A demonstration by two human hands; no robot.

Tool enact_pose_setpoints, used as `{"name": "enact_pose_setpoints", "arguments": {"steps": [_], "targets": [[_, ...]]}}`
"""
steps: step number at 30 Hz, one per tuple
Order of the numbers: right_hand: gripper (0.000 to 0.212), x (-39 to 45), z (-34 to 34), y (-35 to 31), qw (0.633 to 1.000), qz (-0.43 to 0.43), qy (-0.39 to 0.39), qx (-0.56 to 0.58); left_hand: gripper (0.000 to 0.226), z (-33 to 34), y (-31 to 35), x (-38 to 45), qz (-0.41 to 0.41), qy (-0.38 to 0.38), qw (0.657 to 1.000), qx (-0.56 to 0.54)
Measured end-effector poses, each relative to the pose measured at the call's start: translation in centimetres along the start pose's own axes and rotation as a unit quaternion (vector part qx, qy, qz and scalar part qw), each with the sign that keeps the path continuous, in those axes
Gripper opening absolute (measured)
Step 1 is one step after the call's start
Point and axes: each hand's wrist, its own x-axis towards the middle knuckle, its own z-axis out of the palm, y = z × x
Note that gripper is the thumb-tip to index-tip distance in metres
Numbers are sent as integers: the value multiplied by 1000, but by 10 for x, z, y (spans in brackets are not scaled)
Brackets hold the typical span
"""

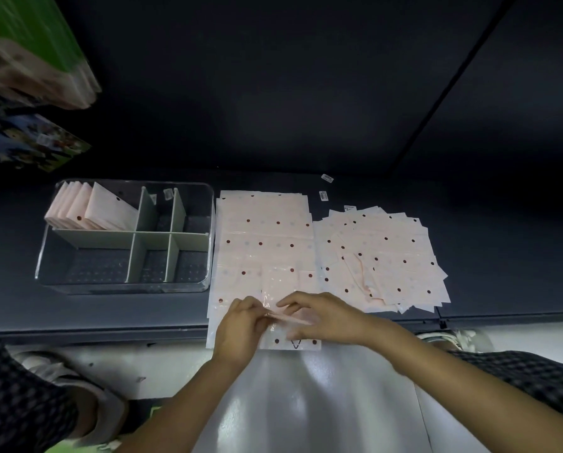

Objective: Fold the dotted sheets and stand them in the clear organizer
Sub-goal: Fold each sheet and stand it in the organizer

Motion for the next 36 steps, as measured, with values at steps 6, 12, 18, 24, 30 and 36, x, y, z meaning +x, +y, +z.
{"name": "enact_pose_setpoints", "arguments": {"steps": [6, 12, 18, 24, 30, 36], "targets": [[17, 10, -4, 29, 994, 46, 30, 92, 23, 0, -2, 8, -66, -5, 997, -33], [30, 39, 17, 30, 974, 146, 128, 118, 24, -6, -4, 13, -135, 3, 990, -27], [47, 55, 21, 24, 967, 203, 143, 52, 24, -6, 0, 13, -168, 14, 986, 12], [50, 57, 18, 20, 965, 221, 134, 39, 37, -5, 9, -4, 37, 51, 993, 100], [47, 59, 19, 18, 965, 228, 129, 25, 71, 2, -9, -16, 159, -145, 929, 300], [32, 55, 24, 15, 957, 237, 165, 38, 71, -10, -34, -14, 188, -187, 894, 362]]}}
